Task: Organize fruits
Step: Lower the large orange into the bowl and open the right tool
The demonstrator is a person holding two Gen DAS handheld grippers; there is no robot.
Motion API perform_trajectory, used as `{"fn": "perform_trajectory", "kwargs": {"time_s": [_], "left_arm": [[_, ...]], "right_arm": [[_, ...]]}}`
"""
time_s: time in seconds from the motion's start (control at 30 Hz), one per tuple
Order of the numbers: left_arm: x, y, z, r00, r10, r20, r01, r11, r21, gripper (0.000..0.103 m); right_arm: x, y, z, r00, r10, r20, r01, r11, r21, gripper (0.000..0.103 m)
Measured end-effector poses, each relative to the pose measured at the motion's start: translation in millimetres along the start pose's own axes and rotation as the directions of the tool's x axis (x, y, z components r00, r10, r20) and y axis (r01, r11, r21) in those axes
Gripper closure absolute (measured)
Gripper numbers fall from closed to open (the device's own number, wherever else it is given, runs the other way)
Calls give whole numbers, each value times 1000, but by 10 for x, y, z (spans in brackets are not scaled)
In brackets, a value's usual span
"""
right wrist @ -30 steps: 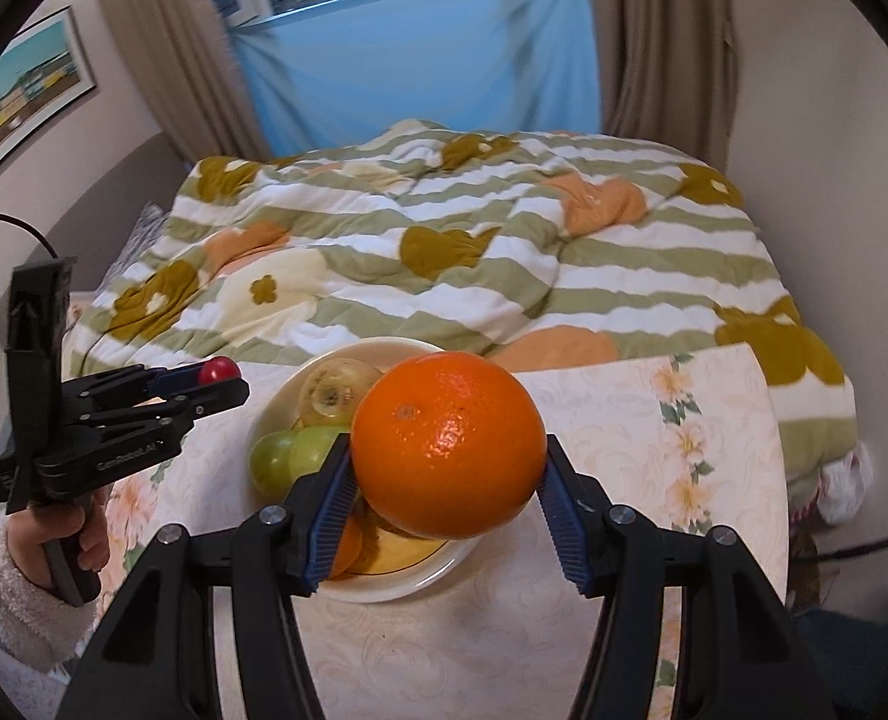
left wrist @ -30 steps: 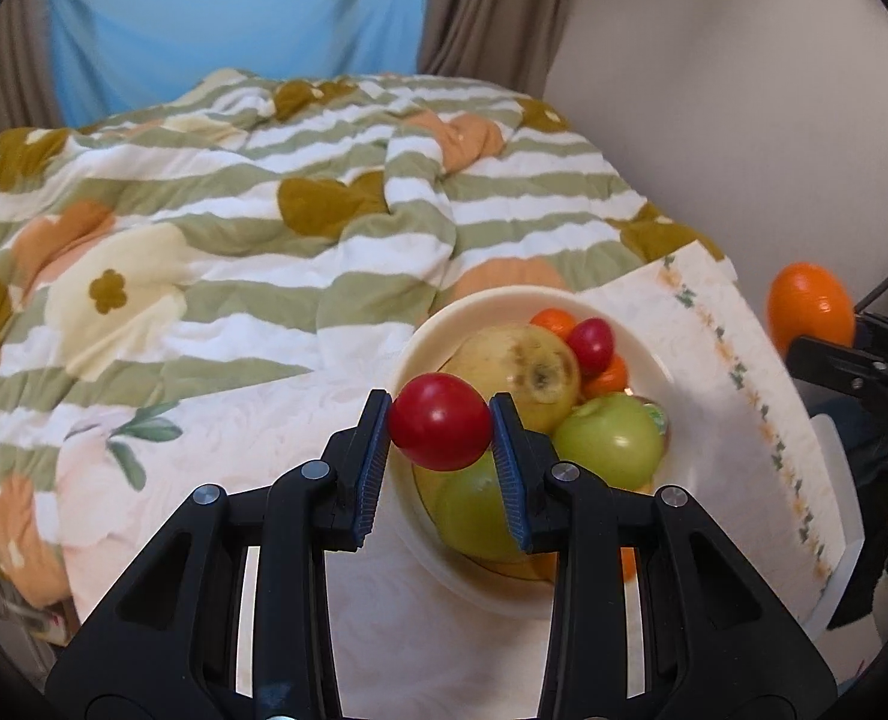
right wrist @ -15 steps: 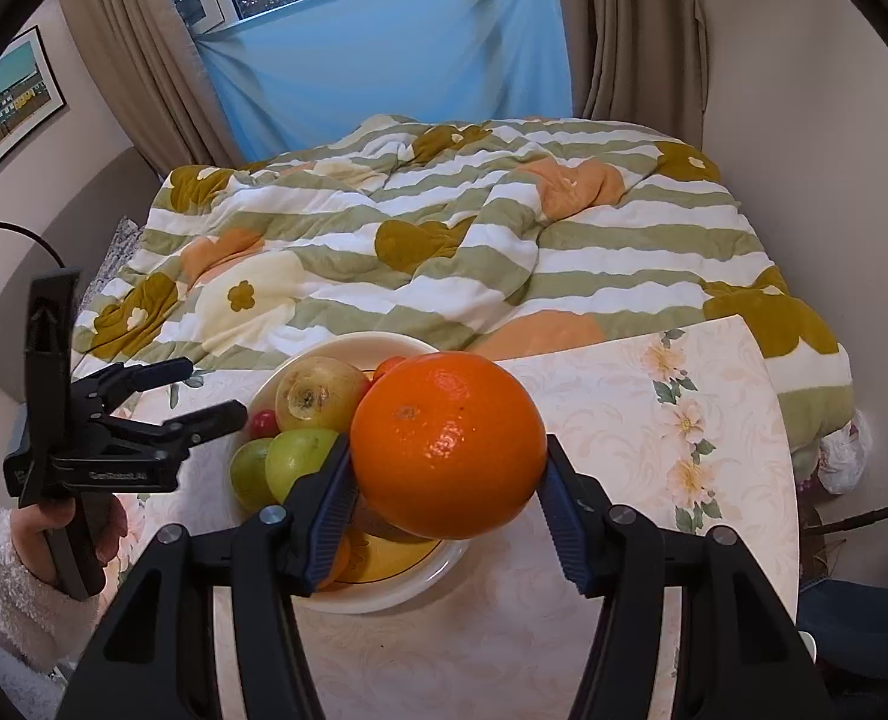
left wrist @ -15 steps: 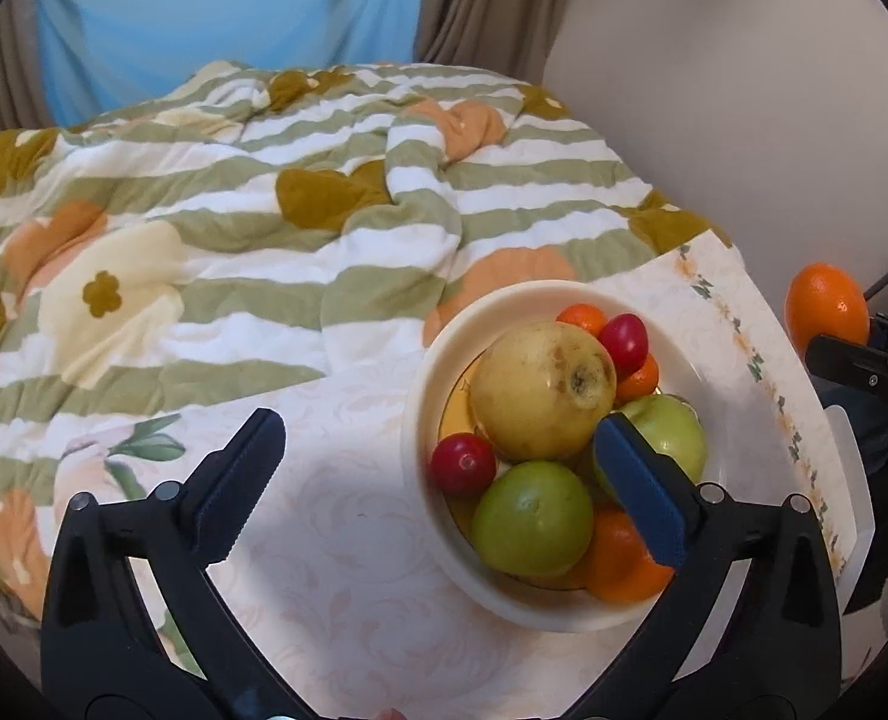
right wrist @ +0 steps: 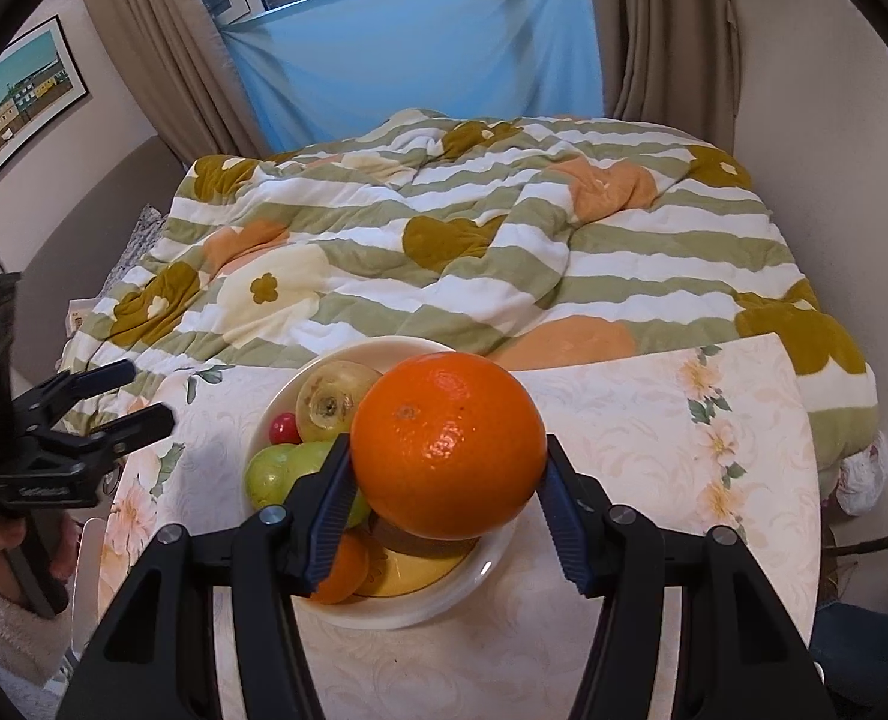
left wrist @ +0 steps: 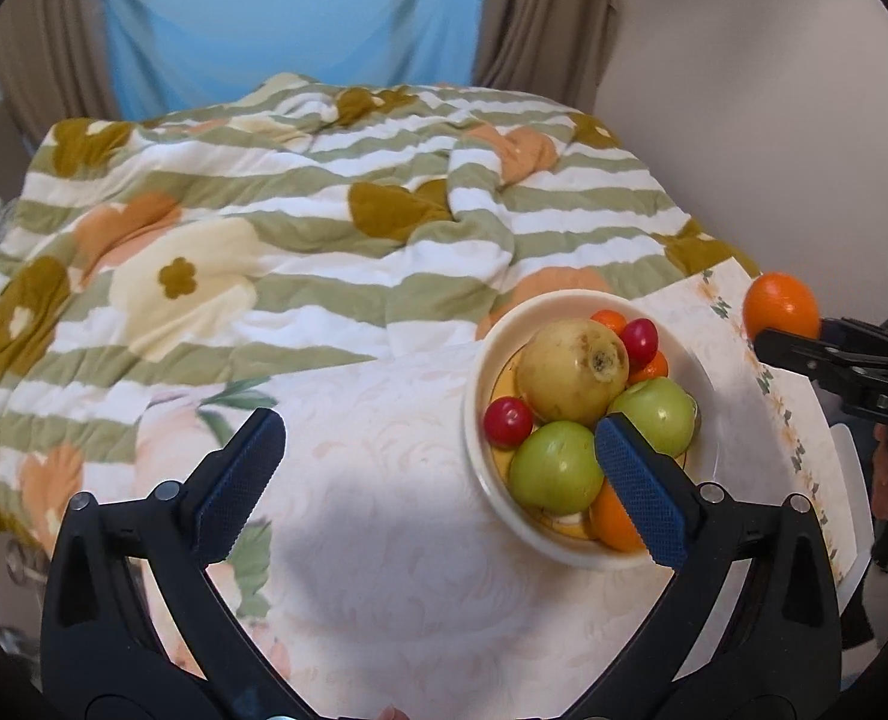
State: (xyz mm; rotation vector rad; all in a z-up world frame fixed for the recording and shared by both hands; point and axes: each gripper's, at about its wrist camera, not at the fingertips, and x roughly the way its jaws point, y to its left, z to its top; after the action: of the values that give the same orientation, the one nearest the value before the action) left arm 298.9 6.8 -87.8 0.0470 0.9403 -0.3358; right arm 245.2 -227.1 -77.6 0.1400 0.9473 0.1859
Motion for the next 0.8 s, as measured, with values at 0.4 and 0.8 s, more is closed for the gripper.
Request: {"fn": "perform_trajectory", "kwargs": {"time_s": [0.4, 0.8], "left_arm": [[-177, 94, -327, 998, 65, -15, -66, 995, -69, 0], [-131, 30, -574, 995, 86, -57, -92, 989, -111, 0]], "right_arm": [[391, -174, -76, 999, -6, -32, 6, 1000, -2, 48], [598, -306, -131, 998, 25, -54, -25, 1000, 0, 48]]}}
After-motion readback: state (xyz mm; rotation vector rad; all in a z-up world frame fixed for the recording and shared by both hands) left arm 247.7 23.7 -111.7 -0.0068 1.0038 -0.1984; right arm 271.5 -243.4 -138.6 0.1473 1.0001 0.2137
